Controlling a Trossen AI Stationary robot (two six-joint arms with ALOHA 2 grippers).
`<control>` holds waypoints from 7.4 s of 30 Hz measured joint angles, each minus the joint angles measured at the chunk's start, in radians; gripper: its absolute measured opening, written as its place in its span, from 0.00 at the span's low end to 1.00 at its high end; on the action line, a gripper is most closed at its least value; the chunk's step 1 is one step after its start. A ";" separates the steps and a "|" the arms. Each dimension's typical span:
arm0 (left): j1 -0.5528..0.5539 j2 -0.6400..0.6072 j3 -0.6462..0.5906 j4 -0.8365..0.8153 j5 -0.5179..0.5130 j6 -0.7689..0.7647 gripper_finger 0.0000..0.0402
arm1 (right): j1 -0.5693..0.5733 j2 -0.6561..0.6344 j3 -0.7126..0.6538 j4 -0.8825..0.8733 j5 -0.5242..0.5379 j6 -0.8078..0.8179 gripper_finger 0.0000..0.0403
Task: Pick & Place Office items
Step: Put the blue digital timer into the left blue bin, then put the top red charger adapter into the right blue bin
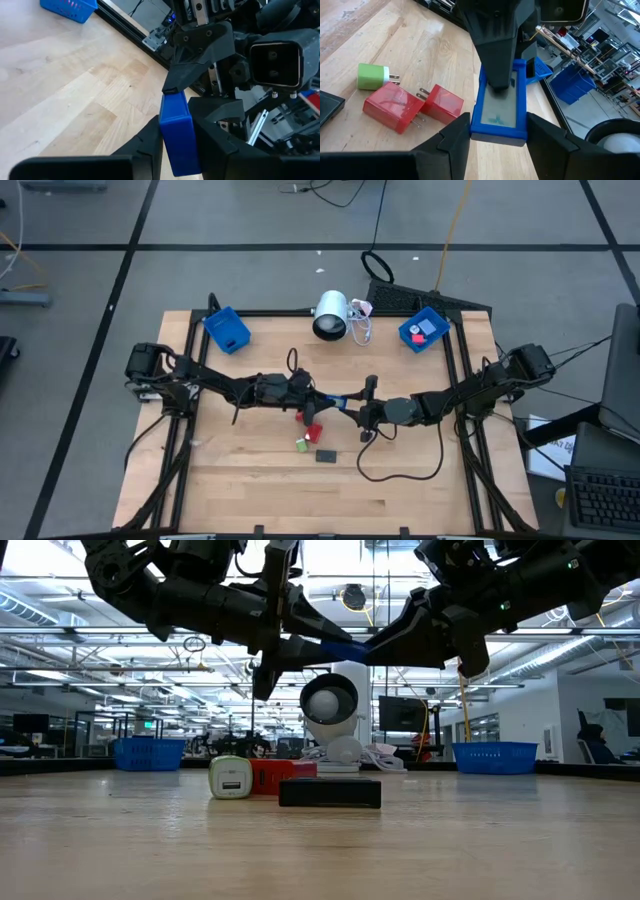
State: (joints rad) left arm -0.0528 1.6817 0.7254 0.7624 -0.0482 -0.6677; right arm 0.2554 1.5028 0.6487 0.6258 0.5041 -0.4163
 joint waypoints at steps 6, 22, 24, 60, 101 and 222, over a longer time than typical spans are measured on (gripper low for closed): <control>0.001 -0.015 -0.002 -0.007 -0.002 0.088 0.21 | 0.000 0.000 0.000 0.006 0.000 0.025 0.40; -0.045 -0.325 -0.002 -0.333 -0.142 0.417 0.15 | -0.010 -0.207 -0.002 -0.155 -0.237 0.308 0.41; -0.064 -0.357 -0.002 -0.357 -0.173 0.448 0.15 | -0.016 -0.237 -0.005 -0.191 -0.291 0.321 0.41; -0.136 -1.049 -0.586 -0.265 -1.149 0.577 0.15 | -0.235 -0.662 -0.461 0.134 -0.457 0.505 0.39; 0.646 -0.741 -0.592 -0.566 -0.891 -0.076 0.28 | -0.237 -0.661 -0.460 0.126 -0.454 0.500 0.39; -0.039 0.110 0.280 -1.325 -0.099 -0.075 0.58 | -0.237 -0.640 -0.460 0.126 -0.423 0.502 0.39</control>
State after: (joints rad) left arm -0.0914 1.7918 1.0054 -0.5623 -0.1474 -0.7428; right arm 0.0185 0.8631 0.1890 0.7513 0.0814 0.0858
